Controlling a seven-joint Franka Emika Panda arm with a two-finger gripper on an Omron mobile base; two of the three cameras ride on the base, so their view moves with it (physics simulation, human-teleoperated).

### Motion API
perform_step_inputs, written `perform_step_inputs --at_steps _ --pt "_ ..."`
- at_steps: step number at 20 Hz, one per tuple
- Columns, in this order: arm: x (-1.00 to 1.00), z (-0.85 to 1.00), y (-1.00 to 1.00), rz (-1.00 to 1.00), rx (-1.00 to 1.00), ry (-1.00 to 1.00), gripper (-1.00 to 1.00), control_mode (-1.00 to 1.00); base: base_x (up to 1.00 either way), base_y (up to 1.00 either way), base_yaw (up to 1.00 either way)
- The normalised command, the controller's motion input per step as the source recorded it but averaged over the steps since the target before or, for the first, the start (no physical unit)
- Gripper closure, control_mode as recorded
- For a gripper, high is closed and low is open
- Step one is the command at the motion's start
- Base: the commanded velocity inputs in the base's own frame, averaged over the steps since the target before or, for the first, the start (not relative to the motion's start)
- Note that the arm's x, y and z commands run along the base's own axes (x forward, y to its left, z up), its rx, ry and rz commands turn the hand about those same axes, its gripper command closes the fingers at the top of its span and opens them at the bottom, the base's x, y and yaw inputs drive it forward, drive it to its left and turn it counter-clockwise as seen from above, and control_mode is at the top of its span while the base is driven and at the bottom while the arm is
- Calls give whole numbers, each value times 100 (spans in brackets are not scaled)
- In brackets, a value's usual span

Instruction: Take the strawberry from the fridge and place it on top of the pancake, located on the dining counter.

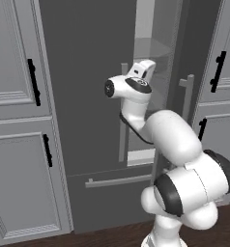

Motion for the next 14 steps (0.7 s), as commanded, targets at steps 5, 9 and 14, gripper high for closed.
perform_step_inputs --at_steps 5,9,14 --pt "17 0 -70 -11 0 0 -100 -100 0 0 0" --pt "0 0 -95 -7 0 -1 -100 -100 0 0 0" --pt "-10 0 -100 -4 0 -5 -100 -100 0 0 0"
